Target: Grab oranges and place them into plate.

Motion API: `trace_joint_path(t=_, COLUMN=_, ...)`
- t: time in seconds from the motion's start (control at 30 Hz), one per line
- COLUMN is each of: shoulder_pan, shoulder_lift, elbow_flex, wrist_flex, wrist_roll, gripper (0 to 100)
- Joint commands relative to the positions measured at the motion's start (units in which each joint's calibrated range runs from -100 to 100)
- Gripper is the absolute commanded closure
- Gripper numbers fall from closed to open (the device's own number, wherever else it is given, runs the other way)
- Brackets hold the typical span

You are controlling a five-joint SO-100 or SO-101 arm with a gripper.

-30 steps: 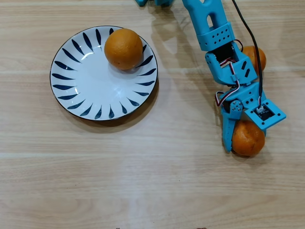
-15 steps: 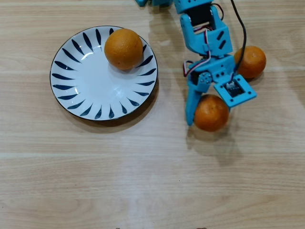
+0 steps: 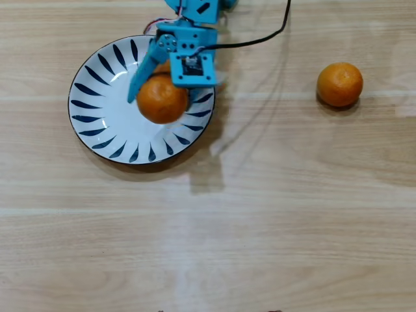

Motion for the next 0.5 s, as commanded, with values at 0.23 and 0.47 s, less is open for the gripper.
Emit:
trace_joint_path(t=0.23, shoulder_pan=19.27, shoulder_lift=-7.61, elbow_flex=-0.57, wrist_flex=12.97, wrist_roll=6.71, gripper=67)
trace_joint_path(t=0.47, shoulder_pan=19.99, shoulder_lift=-4.9, elbow_flex=-0.12, wrist_flex=15.38, wrist_roll=6.6, gripper=62)
